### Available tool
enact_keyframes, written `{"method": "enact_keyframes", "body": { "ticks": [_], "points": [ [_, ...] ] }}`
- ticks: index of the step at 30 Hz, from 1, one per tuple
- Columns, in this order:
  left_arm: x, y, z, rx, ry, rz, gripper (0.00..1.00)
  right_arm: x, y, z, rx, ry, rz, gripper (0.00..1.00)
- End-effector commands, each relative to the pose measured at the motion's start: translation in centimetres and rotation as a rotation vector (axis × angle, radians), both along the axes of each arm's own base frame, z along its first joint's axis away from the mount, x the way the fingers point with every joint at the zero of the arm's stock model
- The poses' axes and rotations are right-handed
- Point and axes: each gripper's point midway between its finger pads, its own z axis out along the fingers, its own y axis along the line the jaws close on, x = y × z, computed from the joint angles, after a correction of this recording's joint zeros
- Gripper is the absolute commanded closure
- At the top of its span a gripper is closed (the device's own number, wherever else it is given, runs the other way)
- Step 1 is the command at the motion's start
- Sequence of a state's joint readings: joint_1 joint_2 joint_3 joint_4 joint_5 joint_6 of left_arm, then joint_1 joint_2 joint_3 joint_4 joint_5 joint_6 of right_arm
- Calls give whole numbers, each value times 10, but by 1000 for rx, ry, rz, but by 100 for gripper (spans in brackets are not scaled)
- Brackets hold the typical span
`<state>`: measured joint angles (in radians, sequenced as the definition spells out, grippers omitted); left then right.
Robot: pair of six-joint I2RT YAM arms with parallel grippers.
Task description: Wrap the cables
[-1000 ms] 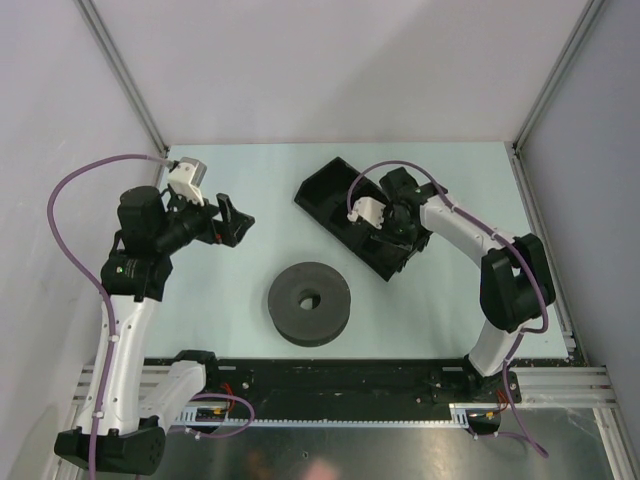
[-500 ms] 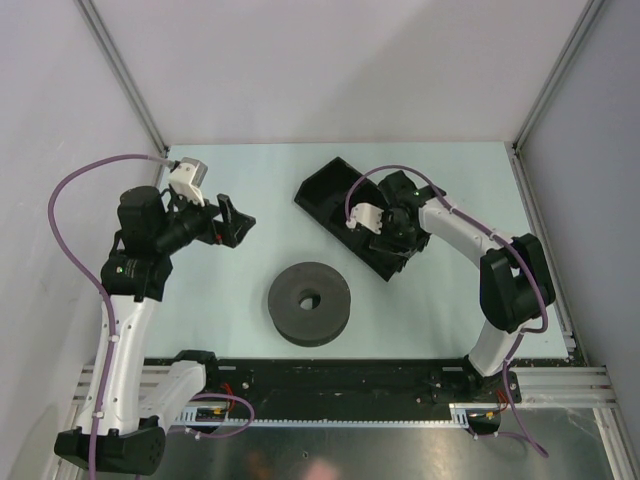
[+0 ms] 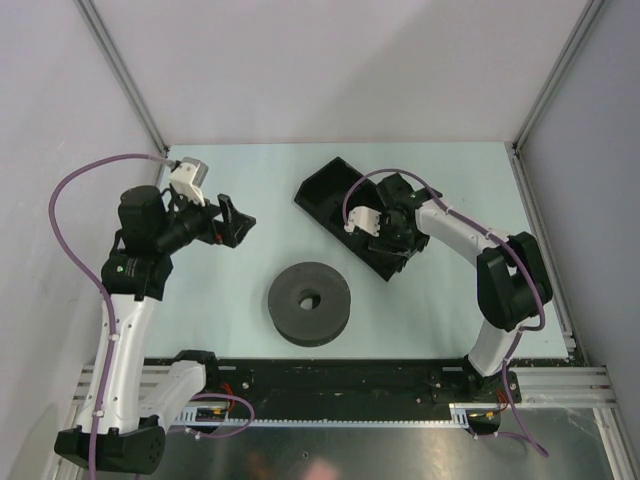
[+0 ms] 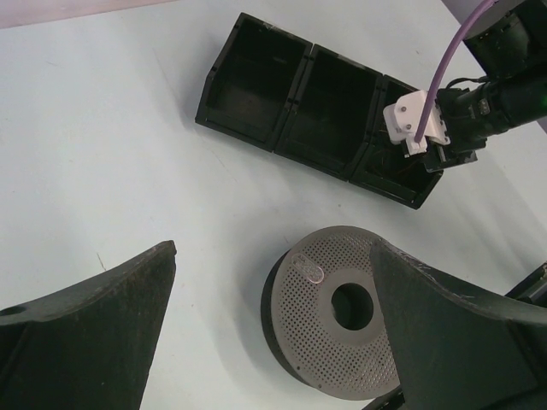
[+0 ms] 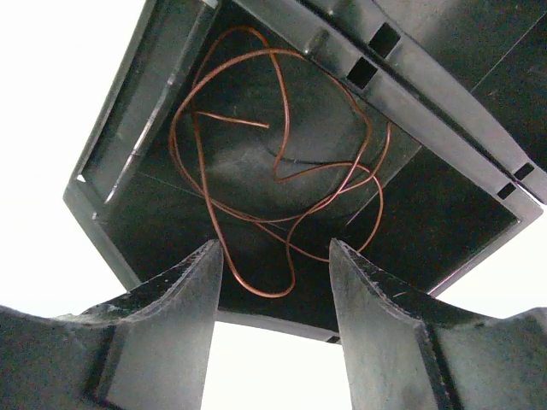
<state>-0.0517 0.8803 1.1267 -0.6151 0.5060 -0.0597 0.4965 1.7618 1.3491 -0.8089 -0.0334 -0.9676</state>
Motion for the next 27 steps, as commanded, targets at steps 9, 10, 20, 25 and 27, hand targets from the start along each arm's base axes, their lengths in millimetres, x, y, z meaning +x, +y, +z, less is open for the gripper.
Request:
{"method": "enact_keyframes", "body": {
  "ticks": [9, 10, 20, 25, 27],
  "points": [
    [2, -1, 17, 10, -58, -21, 1, 25, -4, -6, -52, -143, 86, 55],
    [2, 0, 17, 11, -59, -20, 1, 25, -3, -4, -46, -148, 90, 64],
    [3, 3, 52, 54, -169, -24, 1, 21, 4, 115, 245, -392, 53, 100],
    [5, 3, 71, 70, -220, -35, 1, 10, -8, 200, 467, -566, -37, 100],
    [2, -3, 73, 62, -225, -73, 1, 2, -12, 238, 569, -646, -66, 100]
  ]
}}
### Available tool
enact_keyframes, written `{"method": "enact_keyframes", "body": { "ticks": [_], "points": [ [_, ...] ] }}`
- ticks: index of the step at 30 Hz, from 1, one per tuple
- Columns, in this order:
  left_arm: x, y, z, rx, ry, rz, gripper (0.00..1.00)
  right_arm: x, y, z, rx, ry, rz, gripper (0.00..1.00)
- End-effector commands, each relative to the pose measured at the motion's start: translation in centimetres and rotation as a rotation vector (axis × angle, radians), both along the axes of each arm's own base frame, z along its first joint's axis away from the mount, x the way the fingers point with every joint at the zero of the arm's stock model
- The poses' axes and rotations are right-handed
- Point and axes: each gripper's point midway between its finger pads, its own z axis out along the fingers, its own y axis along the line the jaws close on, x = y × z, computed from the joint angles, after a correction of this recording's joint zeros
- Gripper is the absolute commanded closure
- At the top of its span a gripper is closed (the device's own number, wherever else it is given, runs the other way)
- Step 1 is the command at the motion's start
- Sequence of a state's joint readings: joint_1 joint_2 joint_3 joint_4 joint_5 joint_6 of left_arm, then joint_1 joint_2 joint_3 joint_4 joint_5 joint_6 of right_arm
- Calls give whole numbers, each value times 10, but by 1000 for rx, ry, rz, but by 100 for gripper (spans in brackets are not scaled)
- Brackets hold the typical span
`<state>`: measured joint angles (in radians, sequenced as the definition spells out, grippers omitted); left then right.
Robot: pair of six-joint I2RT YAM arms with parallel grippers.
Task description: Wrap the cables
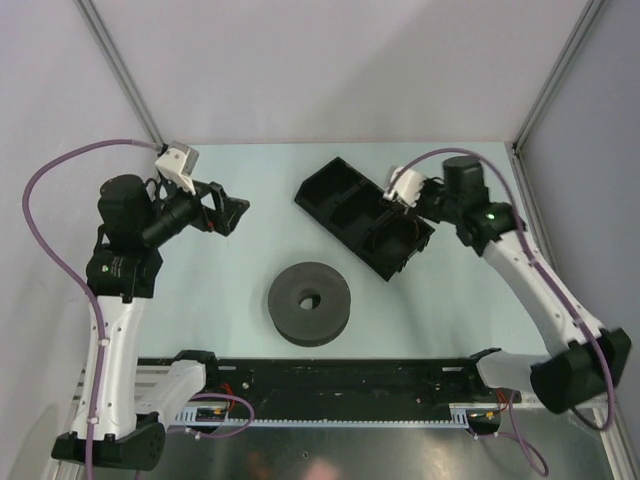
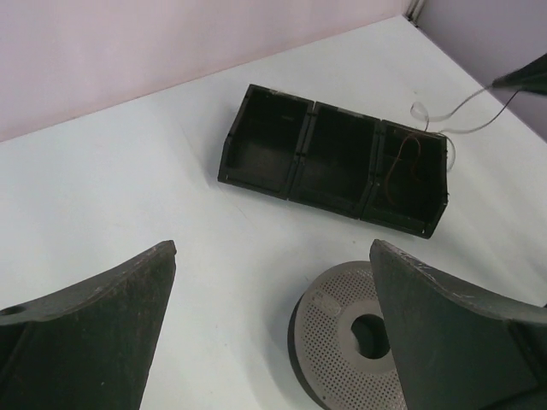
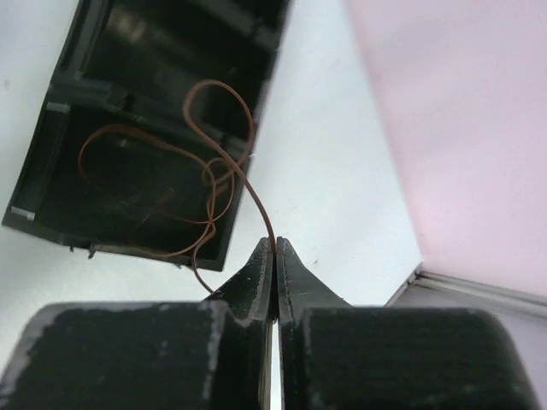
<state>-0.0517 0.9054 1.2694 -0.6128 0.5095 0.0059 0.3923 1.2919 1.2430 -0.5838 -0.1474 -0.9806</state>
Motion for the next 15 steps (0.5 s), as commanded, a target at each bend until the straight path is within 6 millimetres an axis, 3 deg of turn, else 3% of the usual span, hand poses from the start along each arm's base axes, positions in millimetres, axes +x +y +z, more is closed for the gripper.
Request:
{"method": "enact_keyframes", "body": {
  "ticks": [1, 6, 15],
  "points": [
    [-4, -9, 21, 15, -72, -84, 1, -13, 4, 97, 297, -188, -14, 100],
    [-14, -29, 26, -15, -79, -230, 0, -45, 5, 186, 519, -330, 16, 100],
    [-30, -55, 59, -38, -202, -435, 1, -91, 16, 300, 815, -435, 122, 100]
  ]
}}
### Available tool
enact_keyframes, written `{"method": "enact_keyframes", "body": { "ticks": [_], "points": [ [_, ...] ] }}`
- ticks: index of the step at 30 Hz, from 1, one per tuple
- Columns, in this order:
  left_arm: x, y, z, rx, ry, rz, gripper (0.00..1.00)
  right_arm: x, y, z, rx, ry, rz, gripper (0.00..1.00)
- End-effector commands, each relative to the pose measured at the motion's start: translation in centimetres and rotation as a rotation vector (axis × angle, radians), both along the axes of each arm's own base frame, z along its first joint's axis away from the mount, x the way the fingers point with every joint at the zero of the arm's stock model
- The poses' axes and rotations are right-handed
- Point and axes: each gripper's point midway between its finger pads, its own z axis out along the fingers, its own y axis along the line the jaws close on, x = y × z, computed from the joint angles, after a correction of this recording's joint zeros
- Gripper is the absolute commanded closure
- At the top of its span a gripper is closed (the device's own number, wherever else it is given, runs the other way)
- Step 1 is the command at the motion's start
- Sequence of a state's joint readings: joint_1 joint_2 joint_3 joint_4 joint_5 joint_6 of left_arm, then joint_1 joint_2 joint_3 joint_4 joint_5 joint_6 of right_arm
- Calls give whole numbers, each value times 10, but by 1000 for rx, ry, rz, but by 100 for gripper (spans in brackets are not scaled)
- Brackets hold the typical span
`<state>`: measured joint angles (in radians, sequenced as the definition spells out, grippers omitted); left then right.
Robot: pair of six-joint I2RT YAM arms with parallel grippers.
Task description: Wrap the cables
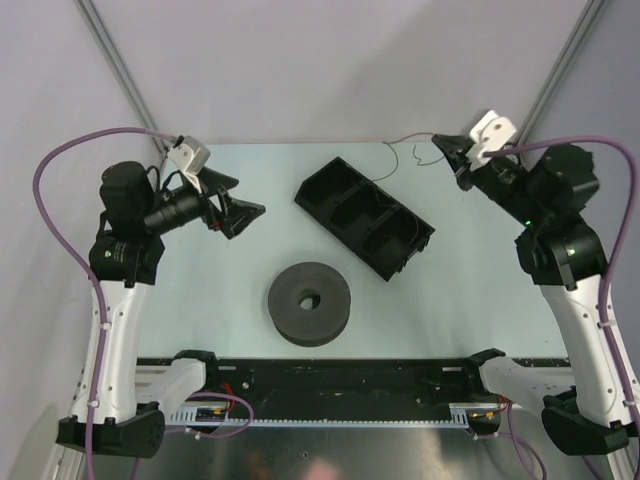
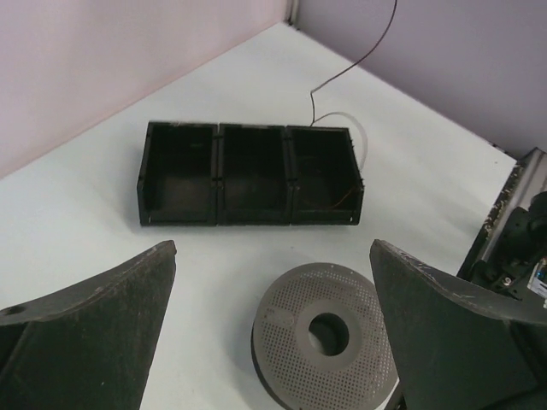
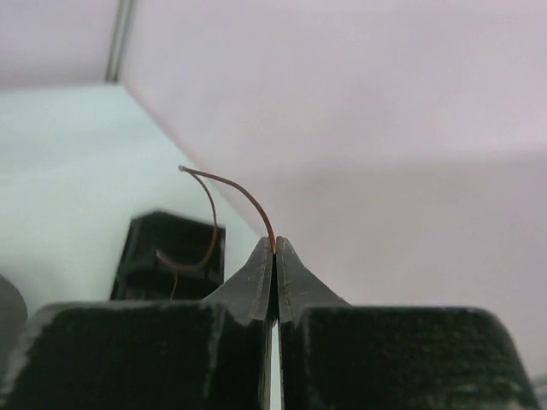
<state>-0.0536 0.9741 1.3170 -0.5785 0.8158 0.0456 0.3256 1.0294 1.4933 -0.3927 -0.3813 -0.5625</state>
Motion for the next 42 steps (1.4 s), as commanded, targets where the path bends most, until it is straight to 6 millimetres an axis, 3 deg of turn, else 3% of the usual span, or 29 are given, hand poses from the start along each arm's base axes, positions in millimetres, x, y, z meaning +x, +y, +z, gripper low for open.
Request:
{"method": "enact_keyframes", "body": {
  "ticks": [1, 4, 8, 17, 23, 27, 32, 36, 42],
  "points": [
    [-17, -17, 44, -20, -180, -141, 1, -29, 11, 70, 185, -85, 108, 100],
    [-21, -25, 46, -16, -215, -185, 1, -46, 21, 86, 213, -119, 197, 100],
    [-28, -37, 45, -1, -265, -250, 2, -68, 35, 91, 202, -152, 323, 100],
    [-26, -58, 66, -37, -358, -328, 6, -125, 69, 59, 54, -252, 645, 100],
    [-4, -79, 71, -280, -65, -325, 10, -146, 88, 39, -53, -327, 710, 100],
    [0, -94, 71, -457, 121, -348, 10, -155, 100, 28, -136, -415, 720, 100],
    [-13, -112, 57, -529, 282, -376, 4, -156, 110, 26, -175, -492, 703, 100],
    [-21, -115, 42, -557, 376, -369, 1, -154, 116, 26, -180, -536, 681, 100],
    [-16, -113, 26, -634, 504, -288, 4, -147, 126, 18, -191, -557, 653, 100]
  ]
}}
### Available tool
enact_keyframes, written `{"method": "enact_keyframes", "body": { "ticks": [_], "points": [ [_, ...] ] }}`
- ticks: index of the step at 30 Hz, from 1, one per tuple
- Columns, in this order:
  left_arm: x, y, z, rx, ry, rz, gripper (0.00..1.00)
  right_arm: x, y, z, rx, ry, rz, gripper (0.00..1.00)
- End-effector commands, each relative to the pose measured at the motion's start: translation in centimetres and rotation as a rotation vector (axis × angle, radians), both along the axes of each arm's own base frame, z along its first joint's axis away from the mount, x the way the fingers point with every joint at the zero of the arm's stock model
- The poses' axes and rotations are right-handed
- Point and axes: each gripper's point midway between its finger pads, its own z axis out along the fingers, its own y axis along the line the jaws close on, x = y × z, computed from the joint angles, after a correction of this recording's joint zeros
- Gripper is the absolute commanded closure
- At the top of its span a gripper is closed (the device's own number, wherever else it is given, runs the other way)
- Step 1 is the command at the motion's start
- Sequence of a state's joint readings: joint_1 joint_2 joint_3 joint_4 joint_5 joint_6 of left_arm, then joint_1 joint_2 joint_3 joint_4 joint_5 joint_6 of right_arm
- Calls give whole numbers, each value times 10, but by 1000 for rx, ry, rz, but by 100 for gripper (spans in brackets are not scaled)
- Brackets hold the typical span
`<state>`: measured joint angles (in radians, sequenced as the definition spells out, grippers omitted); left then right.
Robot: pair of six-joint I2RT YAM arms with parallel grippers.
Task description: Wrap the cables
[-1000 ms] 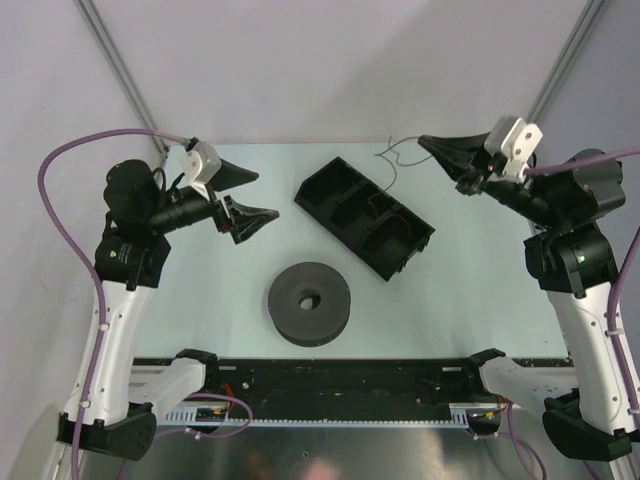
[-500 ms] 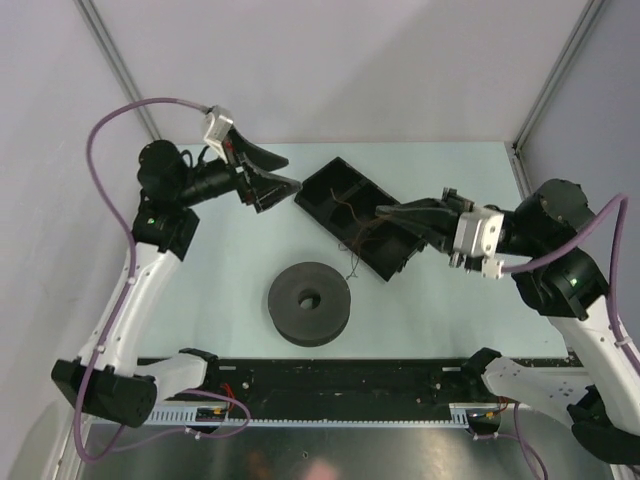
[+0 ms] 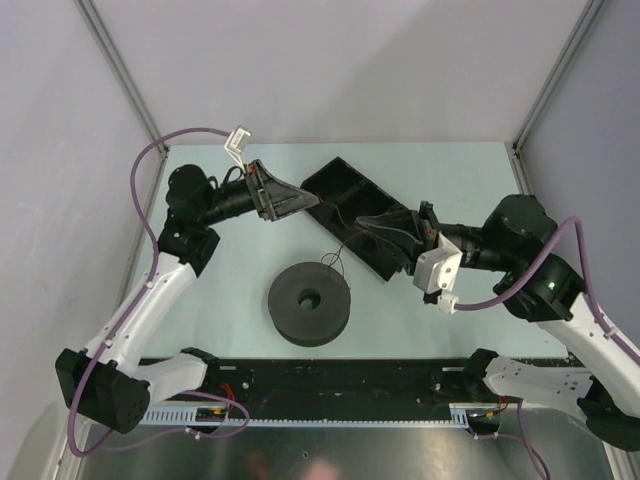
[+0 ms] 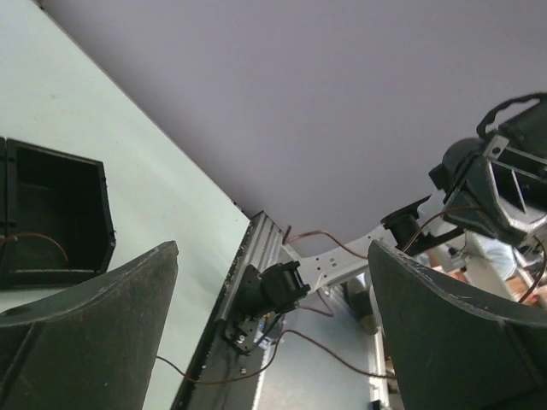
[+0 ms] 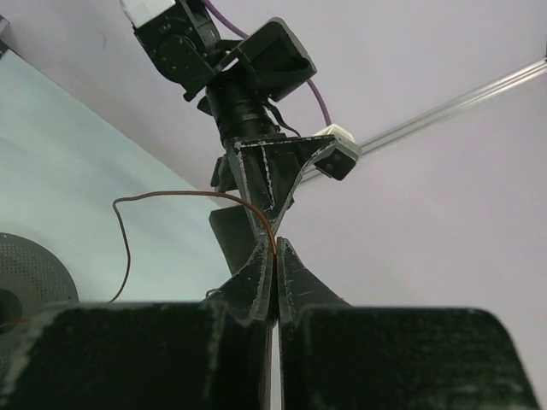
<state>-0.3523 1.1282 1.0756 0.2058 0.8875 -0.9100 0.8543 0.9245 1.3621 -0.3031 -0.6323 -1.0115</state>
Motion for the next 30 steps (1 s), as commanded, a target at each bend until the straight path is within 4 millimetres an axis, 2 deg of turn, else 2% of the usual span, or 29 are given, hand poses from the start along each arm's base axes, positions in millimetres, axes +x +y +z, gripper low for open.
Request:
{"method": "enact_keyframes", "body": {
  "ticks": [1, 10, 15, 23, 30],
  "points": [
    [-2, 3, 13, -82, 77, 45, 4, 9, 2, 11, 51, -79, -56, 100],
    [-6, 0, 21, -132, 147, 48, 5, 16, 16, 10, 76, -110, -78, 100],
    [-5, -3, 13, -133, 188, 49, 9, 17, 25, 8, 90, -116, -80, 100],
    [-5, -3, 24, -155, 161, 47, 28, 20, 34, -6, 72, -119, -85, 100],
    [-3, -4, 26, -164, 143, 45, 37, 21, 39, -12, 68, -143, -96, 100]
  ]
}}
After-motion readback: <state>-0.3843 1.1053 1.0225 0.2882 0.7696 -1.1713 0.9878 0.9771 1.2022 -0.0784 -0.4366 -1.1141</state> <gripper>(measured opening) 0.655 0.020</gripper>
